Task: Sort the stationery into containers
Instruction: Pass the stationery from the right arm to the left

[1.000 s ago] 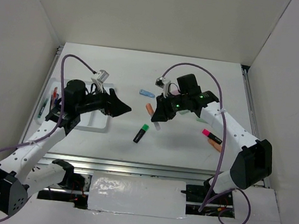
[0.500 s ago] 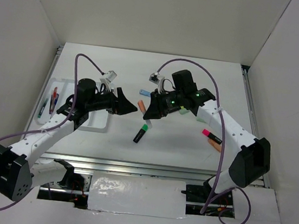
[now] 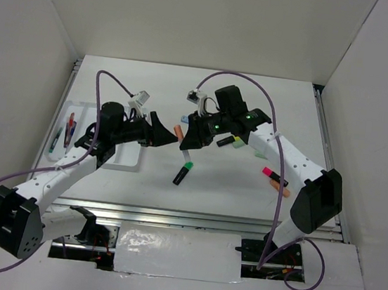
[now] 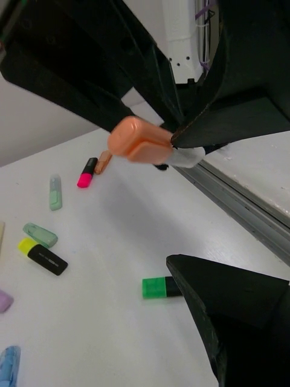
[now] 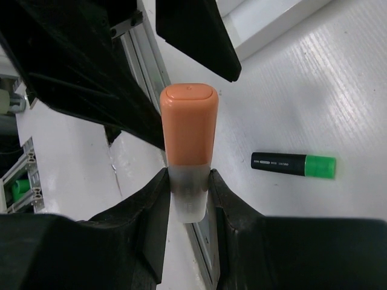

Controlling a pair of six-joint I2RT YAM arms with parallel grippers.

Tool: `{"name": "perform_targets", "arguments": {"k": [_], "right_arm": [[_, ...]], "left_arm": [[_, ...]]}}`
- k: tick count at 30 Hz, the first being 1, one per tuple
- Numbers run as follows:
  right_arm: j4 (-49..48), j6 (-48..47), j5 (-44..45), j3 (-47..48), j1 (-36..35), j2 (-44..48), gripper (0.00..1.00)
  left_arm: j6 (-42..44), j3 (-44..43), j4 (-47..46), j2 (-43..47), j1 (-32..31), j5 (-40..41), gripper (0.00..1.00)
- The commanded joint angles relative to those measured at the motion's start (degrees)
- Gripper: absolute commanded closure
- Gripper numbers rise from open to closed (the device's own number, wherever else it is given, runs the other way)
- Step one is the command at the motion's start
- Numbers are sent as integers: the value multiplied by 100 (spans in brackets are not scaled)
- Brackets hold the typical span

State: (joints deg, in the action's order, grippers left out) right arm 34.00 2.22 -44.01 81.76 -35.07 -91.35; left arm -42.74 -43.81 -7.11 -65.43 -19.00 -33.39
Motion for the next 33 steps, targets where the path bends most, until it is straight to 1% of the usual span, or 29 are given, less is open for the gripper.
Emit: {"name": "perform_targets", "arguments": {"k": [1, 5, 10, 12, 13, 18, 21, 22, 24, 25, 29, 32, 33], "right_arm": [[-253, 121, 103, 33, -105, 47, 100], [-245, 156, 410, 42, -105, 39, 100], [-244, 156, 445, 139, -158, 21, 100], [-236, 121, 638, 191, -272, 12, 100], [-210, 86, 700, 244, -307, 3, 100], [-122, 103, 990, 490, -492, -216, 100], [-95, 182, 1183, 683, -553, -330, 100], [-104, 235, 1262, 736, -571, -366, 100], [-104, 357, 1403, 920, -580, -418, 100], [-95, 402, 1534, 991, -571, -506, 100], [-34, 472, 1501, 1281, -615, -700, 100], [45, 385, 1360, 1422, -712, -805, 100], [89, 358, 1325, 1431, -747, -814, 96]], "left_arm": [[-261, -31, -695, 241, 11, -116, 17], [-243, -206, -580, 189, 63, -80, 23], [-322, -364, -581, 48, 46, 25, 26], [-340, -452, -519, -49, 55, 113, 27], [-340, -488, -510, -92, 46, 157, 29], [-437, -628, -510, -347, 46, 201, 32], [-375, -637, -291, -409, 46, 341, 36], [-358, -620, -264, -409, 46, 368, 39], [-366, -506, -194, -401, 46, 412, 41], [-427, -453, -211, -392, 46, 421, 43], [-402, -382, -282, -383, 46, 465, 47], [-323, -513, -273, -435, 55, 447, 56], [-296, -558, -229, -444, 72, 404, 64]]}}
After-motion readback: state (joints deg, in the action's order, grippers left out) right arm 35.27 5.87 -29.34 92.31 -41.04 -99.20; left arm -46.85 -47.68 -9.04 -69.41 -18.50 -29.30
